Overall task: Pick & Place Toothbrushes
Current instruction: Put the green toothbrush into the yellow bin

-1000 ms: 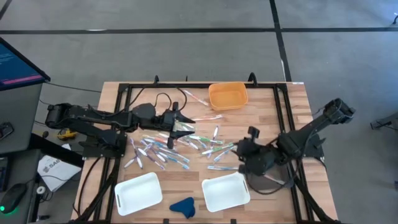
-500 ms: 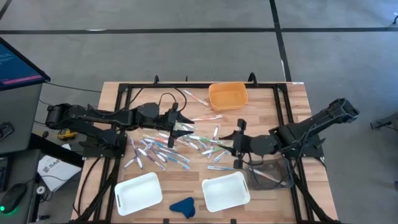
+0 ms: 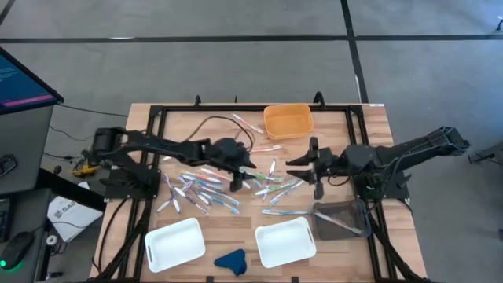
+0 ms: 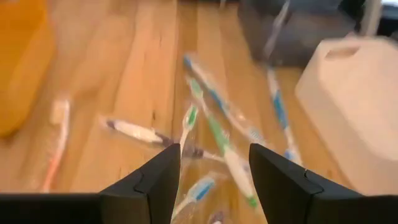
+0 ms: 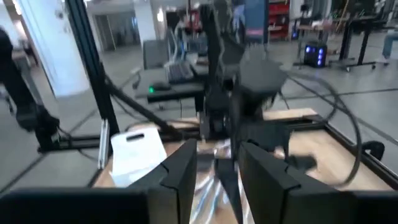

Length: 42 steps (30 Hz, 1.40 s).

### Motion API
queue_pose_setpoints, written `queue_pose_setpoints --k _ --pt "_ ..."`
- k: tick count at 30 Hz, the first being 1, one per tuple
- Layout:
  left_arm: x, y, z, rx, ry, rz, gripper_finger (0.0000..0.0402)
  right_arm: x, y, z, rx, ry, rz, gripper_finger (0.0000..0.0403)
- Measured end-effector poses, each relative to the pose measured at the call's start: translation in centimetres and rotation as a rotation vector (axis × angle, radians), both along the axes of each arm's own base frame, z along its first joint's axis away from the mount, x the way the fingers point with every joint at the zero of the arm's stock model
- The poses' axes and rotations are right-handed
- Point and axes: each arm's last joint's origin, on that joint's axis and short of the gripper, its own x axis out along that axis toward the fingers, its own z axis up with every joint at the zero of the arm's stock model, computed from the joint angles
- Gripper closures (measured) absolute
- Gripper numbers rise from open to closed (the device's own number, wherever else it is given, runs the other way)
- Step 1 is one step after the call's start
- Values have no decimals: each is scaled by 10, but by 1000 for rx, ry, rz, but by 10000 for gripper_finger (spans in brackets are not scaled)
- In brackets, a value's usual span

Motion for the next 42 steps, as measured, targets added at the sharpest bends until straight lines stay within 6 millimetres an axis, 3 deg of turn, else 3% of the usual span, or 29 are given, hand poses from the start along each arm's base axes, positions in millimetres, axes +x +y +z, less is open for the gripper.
queue_pose_setpoints --k 11,21,42 --pt "15 3 -43 37 143 39 215 -9 4 2 -1 -16 35 290" --pt "21 0 -64 112 161 10 215 -9 4 2 -35 -21 35 290" --pt "28 3 -70 148 117 13 215 -9 4 2 -38 -18 35 290"
